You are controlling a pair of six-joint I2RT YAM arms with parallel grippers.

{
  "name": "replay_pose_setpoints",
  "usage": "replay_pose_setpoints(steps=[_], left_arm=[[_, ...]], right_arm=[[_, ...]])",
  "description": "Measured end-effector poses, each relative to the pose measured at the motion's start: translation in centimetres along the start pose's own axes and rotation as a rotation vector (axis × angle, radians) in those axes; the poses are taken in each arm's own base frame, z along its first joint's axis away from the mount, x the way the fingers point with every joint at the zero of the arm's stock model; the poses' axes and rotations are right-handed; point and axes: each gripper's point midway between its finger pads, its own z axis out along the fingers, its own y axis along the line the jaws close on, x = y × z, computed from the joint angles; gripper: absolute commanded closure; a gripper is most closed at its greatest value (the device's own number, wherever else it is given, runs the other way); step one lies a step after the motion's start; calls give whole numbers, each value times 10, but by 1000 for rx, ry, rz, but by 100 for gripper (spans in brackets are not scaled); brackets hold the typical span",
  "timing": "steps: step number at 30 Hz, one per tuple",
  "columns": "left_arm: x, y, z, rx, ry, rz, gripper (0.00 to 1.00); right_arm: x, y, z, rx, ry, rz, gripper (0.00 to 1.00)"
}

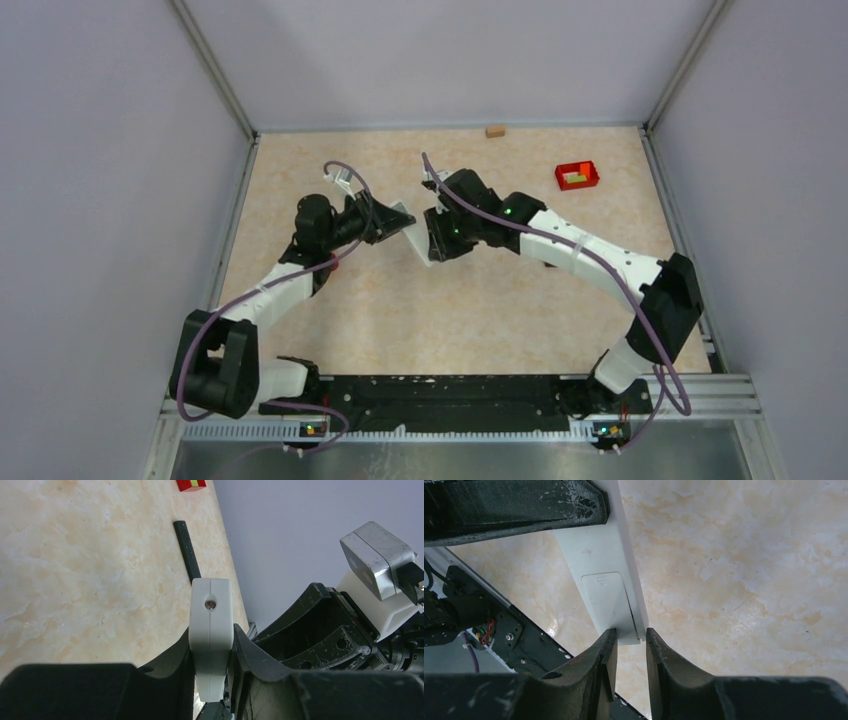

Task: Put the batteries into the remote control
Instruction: Load the battery cover into the remote control.

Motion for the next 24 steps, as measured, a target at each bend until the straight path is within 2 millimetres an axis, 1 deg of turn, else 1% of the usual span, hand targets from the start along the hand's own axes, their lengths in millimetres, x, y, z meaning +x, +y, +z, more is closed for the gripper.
replay_pose_setpoints(steps=[4,8,12,16,18,21,24], left_arm=[[-1,0,1,2,8,-32,100],[2,-1,0,7,25,-72,100],[0,-4,-1,14,26,-105,100],[-2,-5,-3,19,24,-126,100],[-3,-6,-3,25,25,-137,100],[-5,-8,-3,34,21,-149,100],[-6,-7,-2,36,19,-174,100]], right_arm=[[-5,0,-3,9,-19,9,69],[-16,1,-7,11,-51,21,67],[-22,0,-11,14,-70,40,64],[-27,-3,-16,19,-91,79,52],[-34,-5,-23,17,-119,110,47],[-45,-8,-38,-2,-190,168,45],[-46,-10,-51,-34,-239,234,44]])
